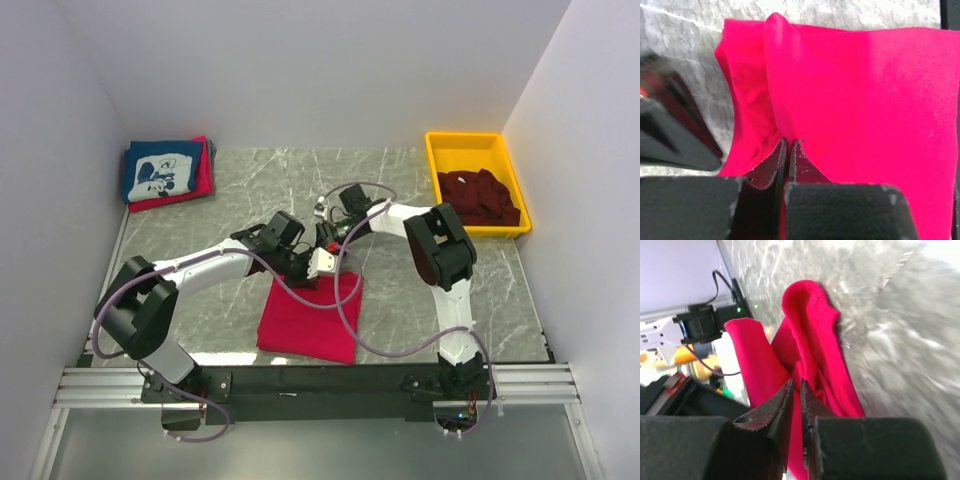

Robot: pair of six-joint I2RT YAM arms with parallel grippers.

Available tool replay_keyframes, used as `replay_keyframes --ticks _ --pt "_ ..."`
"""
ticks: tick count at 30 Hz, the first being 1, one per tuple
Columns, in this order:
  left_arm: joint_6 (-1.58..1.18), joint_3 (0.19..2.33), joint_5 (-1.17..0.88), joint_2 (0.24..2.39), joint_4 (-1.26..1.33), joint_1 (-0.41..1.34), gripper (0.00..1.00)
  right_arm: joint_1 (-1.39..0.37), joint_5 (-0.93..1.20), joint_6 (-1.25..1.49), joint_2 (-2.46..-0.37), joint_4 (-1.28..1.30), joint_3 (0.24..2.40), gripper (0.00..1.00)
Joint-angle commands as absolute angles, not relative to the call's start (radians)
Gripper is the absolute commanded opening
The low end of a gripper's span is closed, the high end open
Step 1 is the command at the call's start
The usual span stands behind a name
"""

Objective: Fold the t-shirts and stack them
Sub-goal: Fold the tshirt

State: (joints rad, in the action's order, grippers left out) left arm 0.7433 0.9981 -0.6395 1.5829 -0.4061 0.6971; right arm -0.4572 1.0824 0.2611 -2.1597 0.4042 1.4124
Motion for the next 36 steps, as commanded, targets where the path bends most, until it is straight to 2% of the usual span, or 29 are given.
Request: replay_keyframes --ticks 1,15,36 --pt "0.767 0.988 -0.603 1.548 -0.364 0.71 0.01 -0.488 1.124 0.268 -2.215 0.397 1.411 0.17" --pt "0.804 1.003 -0.578 1.491 -0.304 0.716 0.01 -0.492 1.115 0.183 -2.348 0.525 1.46 0.17" --pt "0.804 1.003 -0.522 1.577 -0.146 0.706 0.01 -0.494 1.126 0.172 -2.329 0.532 1.428 0.17"
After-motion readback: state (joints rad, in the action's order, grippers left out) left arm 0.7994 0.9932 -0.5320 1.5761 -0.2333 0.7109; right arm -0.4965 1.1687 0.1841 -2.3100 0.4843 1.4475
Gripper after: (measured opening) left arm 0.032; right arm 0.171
